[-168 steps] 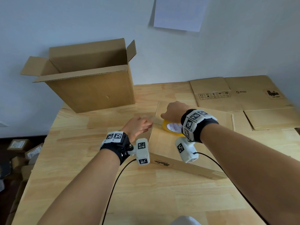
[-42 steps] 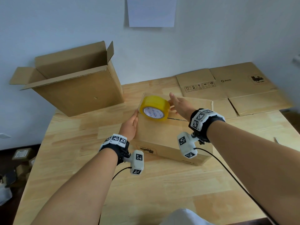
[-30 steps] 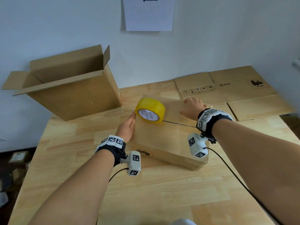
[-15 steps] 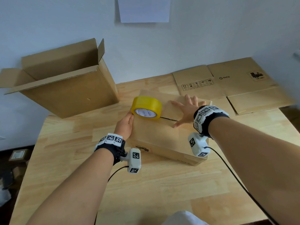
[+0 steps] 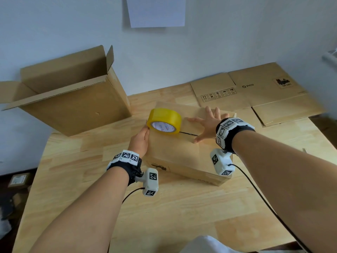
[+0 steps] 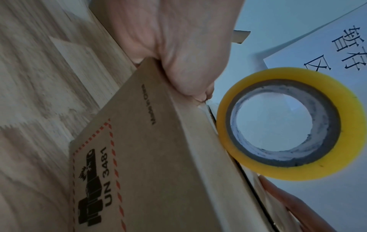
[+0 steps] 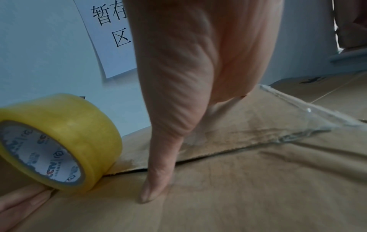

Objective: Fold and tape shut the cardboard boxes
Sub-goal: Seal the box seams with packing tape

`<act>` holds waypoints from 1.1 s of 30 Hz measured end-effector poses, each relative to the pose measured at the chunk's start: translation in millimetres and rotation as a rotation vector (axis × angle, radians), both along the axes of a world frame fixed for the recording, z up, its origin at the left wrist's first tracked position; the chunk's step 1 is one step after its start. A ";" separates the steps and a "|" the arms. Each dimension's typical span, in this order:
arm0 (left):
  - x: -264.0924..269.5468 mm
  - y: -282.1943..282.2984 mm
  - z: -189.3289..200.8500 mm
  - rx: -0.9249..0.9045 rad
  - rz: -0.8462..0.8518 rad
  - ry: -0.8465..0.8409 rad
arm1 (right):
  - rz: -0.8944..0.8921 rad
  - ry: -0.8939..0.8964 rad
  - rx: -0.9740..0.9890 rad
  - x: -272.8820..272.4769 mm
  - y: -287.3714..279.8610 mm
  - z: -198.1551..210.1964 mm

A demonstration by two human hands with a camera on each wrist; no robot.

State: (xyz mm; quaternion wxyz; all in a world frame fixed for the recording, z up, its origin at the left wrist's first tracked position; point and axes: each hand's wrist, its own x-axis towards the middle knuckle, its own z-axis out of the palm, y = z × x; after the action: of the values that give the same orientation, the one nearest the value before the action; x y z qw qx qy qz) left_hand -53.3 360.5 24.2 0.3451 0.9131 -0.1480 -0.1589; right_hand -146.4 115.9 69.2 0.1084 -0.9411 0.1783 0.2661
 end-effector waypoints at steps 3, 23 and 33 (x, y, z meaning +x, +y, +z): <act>0.2 0.1 1.5 0.003 -0.002 0.017 | -0.001 0.008 -0.002 -2.1 1.4 -1.0; -3.6 -4.8 -2.4 0.125 -0.109 -0.235 | -0.059 0.012 -0.021 -2.2 8.0 -5.8; -2.1 -2.1 -9.2 0.178 -0.212 -0.236 | -0.056 0.005 -0.017 -4.0 9.4 -5.0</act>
State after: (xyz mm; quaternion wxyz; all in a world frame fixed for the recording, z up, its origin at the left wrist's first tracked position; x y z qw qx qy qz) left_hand -55.4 358.4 15.1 0.2245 0.9316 -0.2683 -0.0988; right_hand -150.4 125.4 64.3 0.1075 -0.9359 0.2072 0.2637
